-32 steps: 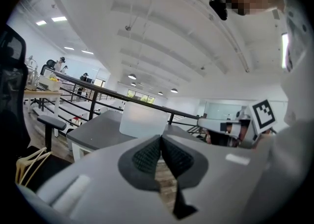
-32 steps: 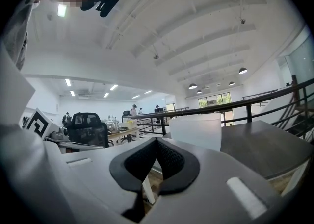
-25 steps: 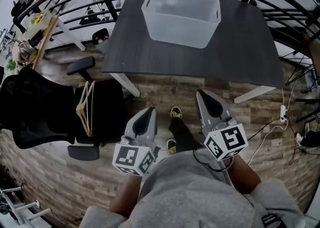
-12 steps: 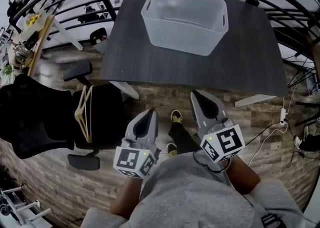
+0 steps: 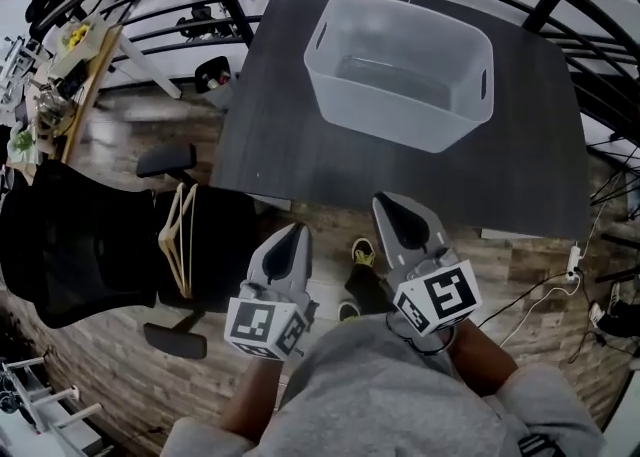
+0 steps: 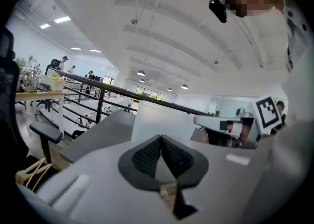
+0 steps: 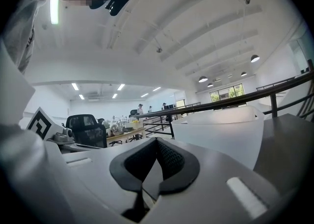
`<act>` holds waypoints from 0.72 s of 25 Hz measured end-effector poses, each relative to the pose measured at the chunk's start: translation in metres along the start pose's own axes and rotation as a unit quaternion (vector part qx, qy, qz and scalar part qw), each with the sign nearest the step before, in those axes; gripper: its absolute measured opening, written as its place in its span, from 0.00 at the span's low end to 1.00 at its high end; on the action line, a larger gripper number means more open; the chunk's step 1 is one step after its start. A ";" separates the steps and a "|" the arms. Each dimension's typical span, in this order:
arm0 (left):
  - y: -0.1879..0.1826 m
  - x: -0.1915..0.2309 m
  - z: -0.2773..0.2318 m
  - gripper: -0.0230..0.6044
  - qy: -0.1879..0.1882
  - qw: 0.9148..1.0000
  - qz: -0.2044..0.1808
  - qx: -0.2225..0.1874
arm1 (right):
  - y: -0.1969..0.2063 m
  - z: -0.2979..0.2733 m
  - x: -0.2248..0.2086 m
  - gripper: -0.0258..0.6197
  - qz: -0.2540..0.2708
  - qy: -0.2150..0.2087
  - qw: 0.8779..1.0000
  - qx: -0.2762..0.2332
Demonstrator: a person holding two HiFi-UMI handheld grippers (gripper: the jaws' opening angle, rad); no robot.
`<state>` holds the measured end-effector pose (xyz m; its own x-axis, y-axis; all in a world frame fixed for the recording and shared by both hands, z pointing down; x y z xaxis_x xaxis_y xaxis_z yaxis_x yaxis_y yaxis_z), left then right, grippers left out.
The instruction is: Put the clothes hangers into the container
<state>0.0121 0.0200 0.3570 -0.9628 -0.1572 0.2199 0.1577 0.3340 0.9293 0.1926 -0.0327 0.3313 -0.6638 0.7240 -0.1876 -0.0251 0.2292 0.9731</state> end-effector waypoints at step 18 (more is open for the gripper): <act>-0.039 0.022 -0.073 0.05 -0.076 0.997 -0.007 -0.006 | -0.013 -0.096 -0.045 0.04 -0.012 -0.109 0.994 0.004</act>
<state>0.0006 -0.0645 0.3477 -0.9869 -0.0182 0.1603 0.1460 0.3212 0.9357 0.1508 -0.1311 0.3399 -0.4846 0.8424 -0.2357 -0.0317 0.2523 0.9671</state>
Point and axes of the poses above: the fingertips, and each gripper's own axes: z backward along the fingers, x to its left, y out of its underside, the point moved 7 cm from there along z, backward along the fingers, and after that the axes turned 8 degrees about -y, right-handed, at the moved point
